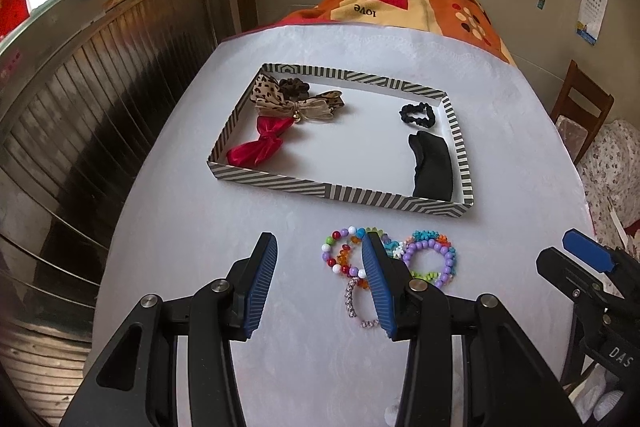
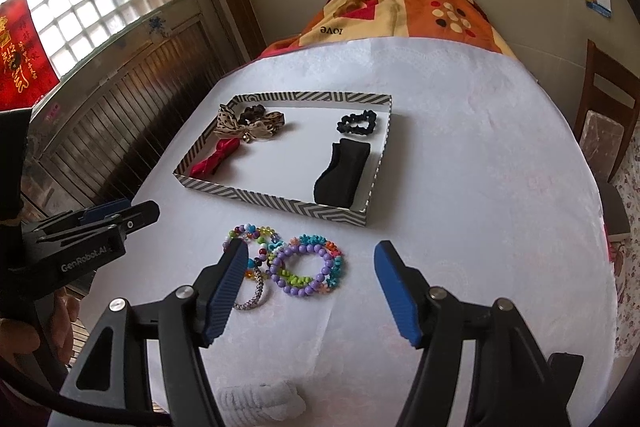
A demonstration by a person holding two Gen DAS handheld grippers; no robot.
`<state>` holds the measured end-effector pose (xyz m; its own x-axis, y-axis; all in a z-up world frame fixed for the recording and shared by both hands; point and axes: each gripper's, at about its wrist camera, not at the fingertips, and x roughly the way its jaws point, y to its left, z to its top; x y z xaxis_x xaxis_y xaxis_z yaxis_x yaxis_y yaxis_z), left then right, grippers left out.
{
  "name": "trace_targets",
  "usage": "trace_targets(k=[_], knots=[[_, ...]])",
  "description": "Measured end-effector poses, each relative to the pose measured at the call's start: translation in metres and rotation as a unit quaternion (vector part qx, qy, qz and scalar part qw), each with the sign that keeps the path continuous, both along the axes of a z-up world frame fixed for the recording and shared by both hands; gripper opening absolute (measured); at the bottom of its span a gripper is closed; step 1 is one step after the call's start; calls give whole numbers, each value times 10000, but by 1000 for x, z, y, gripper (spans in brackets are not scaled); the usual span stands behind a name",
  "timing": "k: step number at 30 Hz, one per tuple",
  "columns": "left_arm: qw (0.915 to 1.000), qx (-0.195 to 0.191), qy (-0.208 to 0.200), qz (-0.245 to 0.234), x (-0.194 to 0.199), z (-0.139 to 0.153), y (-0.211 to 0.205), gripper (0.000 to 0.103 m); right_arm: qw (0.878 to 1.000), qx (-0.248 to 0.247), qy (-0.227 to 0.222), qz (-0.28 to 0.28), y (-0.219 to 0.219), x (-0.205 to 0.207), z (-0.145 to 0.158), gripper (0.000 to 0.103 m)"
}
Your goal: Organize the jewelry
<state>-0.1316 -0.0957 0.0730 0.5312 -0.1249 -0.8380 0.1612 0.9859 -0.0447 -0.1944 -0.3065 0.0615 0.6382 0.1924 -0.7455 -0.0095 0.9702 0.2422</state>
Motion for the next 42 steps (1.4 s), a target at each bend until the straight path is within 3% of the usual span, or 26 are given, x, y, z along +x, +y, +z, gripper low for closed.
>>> trace_targets(k=[7,15,24,31,42], knots=[[9995,-53,292,44,4,-16,5,22,9998,6,188,-12,-4,4,-12,69],[9993,-27,359,-37,5,-22,4,22,9998,-17,210,54,1,10,-14,69],[9942,-415,993,44,25,-60,20,22,9992,-54,381,134,-1,16,-47,68],[9906,-459,1280,-111,40,-91,19,22,9971,-15,684,341,5,31,-85,41],[9881,-352,1429,-440,64,-115,4,22,9932,-146,1023,534,21,66,-115,25]])
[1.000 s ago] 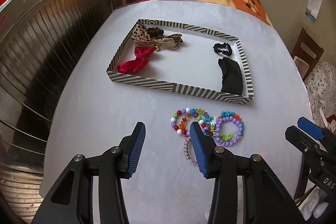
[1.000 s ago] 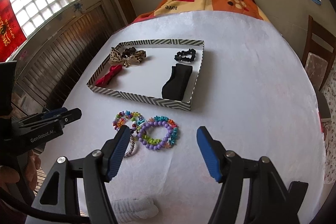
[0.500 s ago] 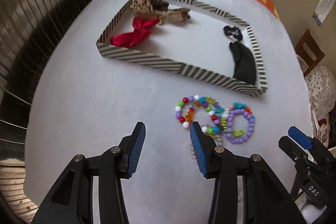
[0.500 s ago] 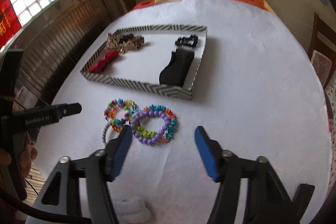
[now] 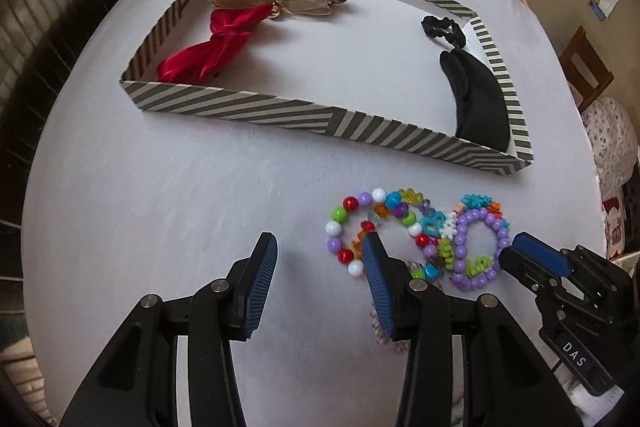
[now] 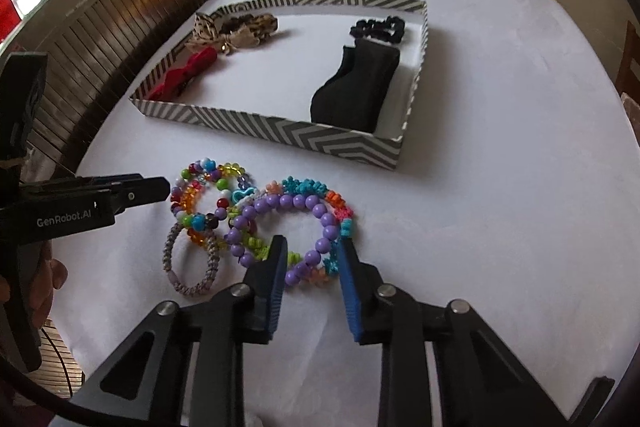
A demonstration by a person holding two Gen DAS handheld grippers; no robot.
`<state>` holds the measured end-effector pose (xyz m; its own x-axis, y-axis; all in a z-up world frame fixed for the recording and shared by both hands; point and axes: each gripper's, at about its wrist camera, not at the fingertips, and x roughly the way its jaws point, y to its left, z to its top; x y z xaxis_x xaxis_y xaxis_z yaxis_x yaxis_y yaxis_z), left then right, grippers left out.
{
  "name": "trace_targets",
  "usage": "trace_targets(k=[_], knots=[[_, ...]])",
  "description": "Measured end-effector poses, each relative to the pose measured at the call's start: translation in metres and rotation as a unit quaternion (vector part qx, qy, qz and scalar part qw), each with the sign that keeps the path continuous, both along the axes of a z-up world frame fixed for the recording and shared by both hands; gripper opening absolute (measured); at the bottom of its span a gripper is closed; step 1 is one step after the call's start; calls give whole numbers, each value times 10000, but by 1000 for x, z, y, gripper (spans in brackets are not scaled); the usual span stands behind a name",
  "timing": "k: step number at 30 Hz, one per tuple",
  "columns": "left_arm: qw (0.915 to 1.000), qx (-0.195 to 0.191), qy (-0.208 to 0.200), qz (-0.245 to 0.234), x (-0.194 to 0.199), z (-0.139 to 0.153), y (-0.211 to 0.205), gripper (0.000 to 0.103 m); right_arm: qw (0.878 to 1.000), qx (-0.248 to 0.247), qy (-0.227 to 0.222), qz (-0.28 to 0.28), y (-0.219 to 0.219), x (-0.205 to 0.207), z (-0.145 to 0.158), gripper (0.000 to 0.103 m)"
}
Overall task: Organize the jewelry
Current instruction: 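Grasp the multicolour round-bead bracelet with the left tool while the right tool grasps the purple bead bracelet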
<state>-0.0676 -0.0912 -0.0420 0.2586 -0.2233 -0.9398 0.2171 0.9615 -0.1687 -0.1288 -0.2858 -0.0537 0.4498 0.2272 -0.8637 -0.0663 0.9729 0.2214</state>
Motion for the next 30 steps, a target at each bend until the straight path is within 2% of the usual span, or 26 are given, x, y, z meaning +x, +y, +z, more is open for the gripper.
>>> trace_targets(k=[9,11,13,17,23,28,30], knots=[[9997,178,-30,-177,14,-10,-6,22,10000,-1,26,5,2,9,-10,23],[9996,186,-75,-222,15,-9,-8,21,10000,66,29,-22,-1,9,-10,14],[9995,93,-119,-289,14,-8,-9,0,9999,123,14,-58,-4,9,-10,9],[9992,-33,-73,-403,13,-7,-10,0,9998,190,-101,-58,-8,3,-1,5],[9992,-216,-75,-322,14,5,-4,0,9995,262,-180,-42,-12,1,7,7],[9993,-226,-106,-293,10,14,0,0,9997,-107,14,223,0,10,-1,18],[9993,-219,-125,-276,9,16,1,0,9993,-241,121,277,4,15,-7,18]])
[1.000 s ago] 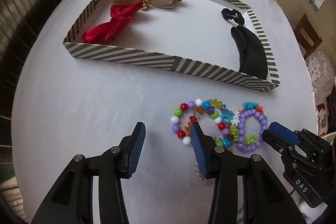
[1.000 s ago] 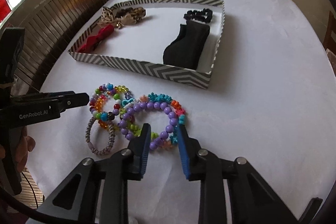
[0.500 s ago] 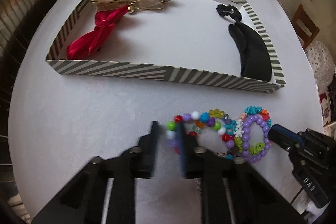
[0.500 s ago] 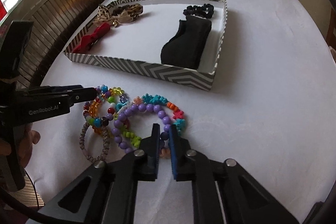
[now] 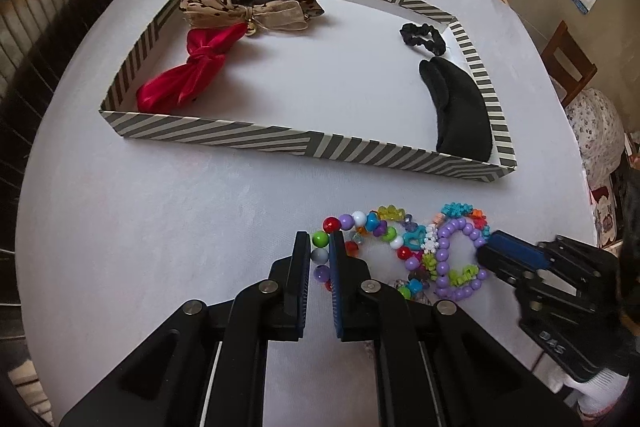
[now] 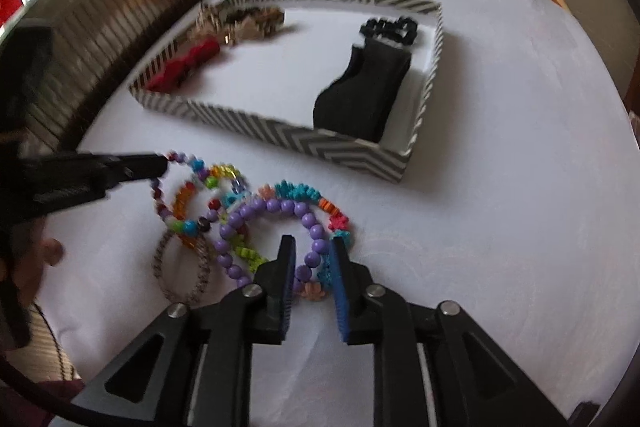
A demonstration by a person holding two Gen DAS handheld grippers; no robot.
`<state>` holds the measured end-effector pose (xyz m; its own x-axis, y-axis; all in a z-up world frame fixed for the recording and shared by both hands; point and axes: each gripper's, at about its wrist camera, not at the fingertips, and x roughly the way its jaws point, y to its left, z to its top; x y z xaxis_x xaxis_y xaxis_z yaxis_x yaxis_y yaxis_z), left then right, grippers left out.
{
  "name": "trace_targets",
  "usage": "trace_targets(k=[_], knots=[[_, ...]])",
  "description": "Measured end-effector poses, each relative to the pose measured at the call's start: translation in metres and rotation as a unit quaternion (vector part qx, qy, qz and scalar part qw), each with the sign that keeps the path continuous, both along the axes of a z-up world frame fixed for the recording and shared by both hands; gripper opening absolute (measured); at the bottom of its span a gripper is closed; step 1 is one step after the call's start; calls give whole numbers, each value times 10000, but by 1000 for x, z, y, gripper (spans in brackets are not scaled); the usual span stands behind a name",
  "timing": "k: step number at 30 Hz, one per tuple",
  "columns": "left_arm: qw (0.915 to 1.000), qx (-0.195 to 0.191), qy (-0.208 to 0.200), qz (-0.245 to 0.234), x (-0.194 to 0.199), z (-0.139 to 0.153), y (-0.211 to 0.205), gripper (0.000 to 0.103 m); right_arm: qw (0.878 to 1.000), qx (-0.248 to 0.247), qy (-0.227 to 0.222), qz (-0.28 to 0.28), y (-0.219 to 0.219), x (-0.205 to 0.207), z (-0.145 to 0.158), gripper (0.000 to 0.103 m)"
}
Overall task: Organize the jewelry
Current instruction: 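Grasp the multicolour round-bead bracelet with the left tool while the right tool grasps the purple bead bracelet, then carry both bracelets into the striped tray beside the bows and open both tools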
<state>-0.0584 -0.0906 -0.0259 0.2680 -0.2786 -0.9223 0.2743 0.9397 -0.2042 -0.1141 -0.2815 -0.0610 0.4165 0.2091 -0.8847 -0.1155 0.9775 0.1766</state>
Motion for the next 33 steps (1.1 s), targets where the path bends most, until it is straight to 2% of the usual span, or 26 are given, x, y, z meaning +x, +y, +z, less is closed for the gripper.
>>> trace_targets(k=[5,6,7,9,13,17,27,30,33], knots=[[9999,-45,-16,100,0,7,7,0,9997,-156,-76,165,8,7,-2,18],[9999,-45,-23,104,1,7,6,0,9995,-240,-95,193,10,8,-2,15],[9999,-49,-39,109,1,8,6,0,9994,-259,-105,206,11,8,-2,7],[9999,-70,-49,122,1,10,5,0,9998,118,-32,150,4,8,0,7],[9997,-132,-163,120,1,23,5,0,9979,555,-318,37,-10,-3,27,7],[9993,-174,-298,107,1,41,3,0,9956,723,-598,7,-17,-12,56,7],[9973,-121,-717,118,8,82,2,0,9917,687,-1086,45,-24,-16,99,4],[9965,-108,-813,163,10,90,4,0,9916,656,-1110,54,-28,-13,104,4],[9959,-115,-877,187,11,95,6,0,9930,707,-947,65,-29,-11,97,4]])
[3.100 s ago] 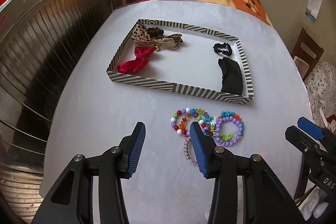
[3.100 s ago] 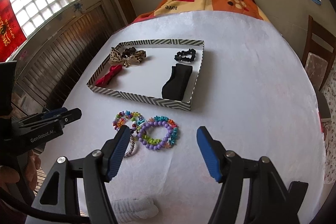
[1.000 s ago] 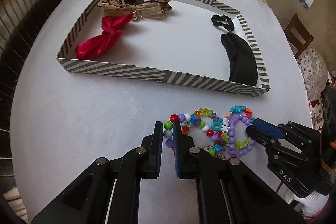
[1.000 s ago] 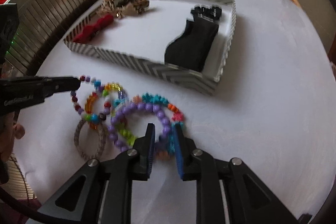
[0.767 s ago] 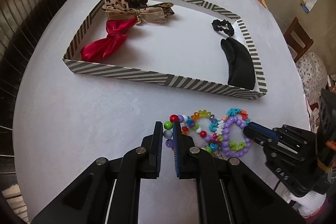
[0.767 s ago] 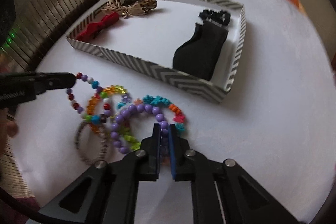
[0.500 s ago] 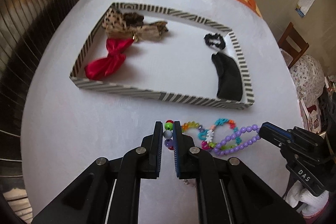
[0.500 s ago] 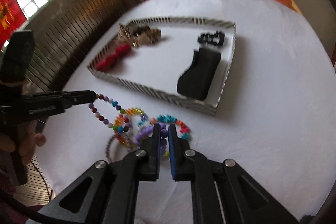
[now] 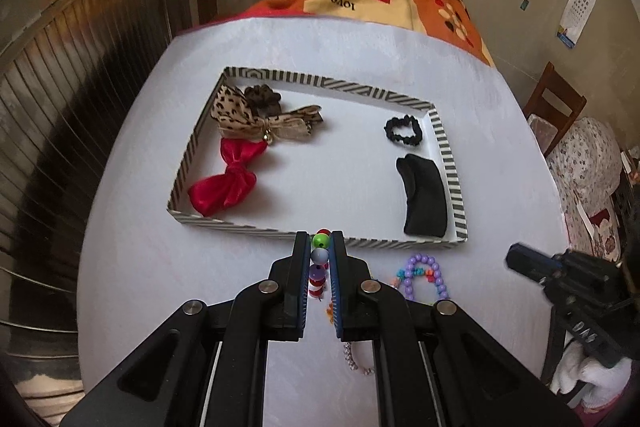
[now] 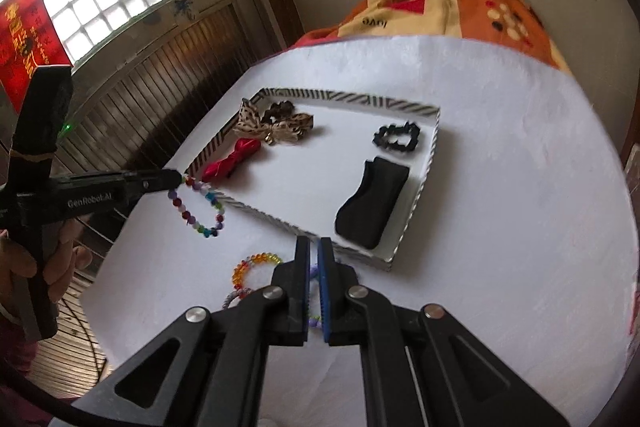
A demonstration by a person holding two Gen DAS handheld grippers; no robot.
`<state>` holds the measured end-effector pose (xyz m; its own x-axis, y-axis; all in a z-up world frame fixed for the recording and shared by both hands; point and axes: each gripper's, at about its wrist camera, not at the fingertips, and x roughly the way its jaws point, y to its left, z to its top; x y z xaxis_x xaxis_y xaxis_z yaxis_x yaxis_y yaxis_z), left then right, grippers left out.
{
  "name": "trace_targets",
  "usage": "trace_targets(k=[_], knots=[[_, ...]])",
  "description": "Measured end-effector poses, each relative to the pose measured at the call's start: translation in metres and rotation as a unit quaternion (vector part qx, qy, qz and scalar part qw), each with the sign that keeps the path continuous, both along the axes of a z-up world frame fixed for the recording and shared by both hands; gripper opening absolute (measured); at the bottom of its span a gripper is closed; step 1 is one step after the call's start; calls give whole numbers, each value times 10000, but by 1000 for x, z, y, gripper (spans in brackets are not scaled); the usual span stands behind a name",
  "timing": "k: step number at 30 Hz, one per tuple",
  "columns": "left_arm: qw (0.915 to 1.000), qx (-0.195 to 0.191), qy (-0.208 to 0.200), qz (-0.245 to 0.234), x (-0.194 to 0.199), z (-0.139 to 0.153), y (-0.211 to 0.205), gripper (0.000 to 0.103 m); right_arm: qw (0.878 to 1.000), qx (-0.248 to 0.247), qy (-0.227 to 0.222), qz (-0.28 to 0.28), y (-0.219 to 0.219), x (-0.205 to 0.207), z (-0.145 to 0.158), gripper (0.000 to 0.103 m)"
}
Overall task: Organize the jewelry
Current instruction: 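Carry both bracelets into the striped tray beside the bows and open both tools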
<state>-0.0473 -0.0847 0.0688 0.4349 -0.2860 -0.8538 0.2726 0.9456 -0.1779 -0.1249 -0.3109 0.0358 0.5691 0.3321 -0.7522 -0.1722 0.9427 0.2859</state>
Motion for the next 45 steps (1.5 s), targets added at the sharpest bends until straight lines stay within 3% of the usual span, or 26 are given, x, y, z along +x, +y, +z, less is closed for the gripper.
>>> trace_targets(k=[6,11,15,17,18,22,33,45], knots=[[10000,29,60,0,3,-5,1,0,9973,29,600,412,27,8,-46,24],[9999,16,124,14,4,-9,3,0,9939,49,1055,334,38,21,-90,25],[9998,31,182,6,6,-13,4,0,9928,106,1162,277,43,27,-105,24],[9998,32,200,3,6,-15,4,0,9935,-89,1099,280,48,28,-107,10],[9998,29,205,5,7,-14,5,0,9939,-106,1069,257,48,27,-107,10],[9999,12,161,3,10,-10,6,0,9957,238,894,70,33,22,-89,10],[9998,39,-134,-103,24,19,-7,0,9969,783,-5,-13,3,22,3,10],[9997,125,-77,-208,58,10,-32,0,9983,576,-6,45,9,74,6,9]])
